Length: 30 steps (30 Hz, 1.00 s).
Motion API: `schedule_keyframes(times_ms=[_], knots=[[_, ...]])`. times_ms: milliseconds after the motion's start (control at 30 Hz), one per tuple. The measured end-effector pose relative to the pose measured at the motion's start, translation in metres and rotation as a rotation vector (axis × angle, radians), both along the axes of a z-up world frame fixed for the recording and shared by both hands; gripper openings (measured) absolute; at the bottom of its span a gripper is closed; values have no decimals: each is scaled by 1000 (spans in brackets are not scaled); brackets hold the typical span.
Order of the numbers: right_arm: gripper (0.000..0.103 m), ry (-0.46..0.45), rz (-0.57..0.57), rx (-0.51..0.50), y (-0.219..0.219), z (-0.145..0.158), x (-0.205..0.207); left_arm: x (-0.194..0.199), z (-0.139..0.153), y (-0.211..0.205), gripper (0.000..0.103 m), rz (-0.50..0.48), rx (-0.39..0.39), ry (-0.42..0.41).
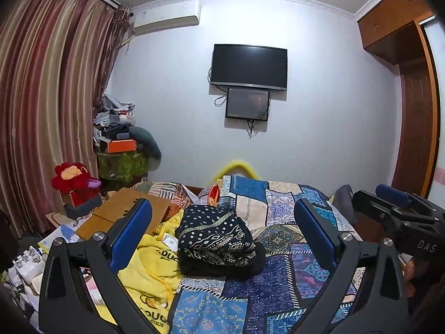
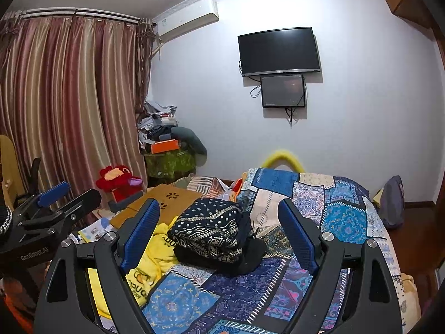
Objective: Fold large clothes
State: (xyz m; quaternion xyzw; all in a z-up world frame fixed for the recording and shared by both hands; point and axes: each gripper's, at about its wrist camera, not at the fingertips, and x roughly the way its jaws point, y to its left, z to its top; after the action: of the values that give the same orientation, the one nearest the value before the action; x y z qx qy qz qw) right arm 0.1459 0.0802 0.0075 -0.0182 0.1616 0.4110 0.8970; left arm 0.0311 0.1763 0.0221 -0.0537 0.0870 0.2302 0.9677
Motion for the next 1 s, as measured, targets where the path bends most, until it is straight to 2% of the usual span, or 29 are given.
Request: schedule_keyframes(times_ms=[700,1000], knots=[[85,4,-12,16,0,1,-4,0,2,3,102,-57,-22,6],[85,-1,-28,22,-1,4,-5,1,2,4,102,-51,-22,3]])
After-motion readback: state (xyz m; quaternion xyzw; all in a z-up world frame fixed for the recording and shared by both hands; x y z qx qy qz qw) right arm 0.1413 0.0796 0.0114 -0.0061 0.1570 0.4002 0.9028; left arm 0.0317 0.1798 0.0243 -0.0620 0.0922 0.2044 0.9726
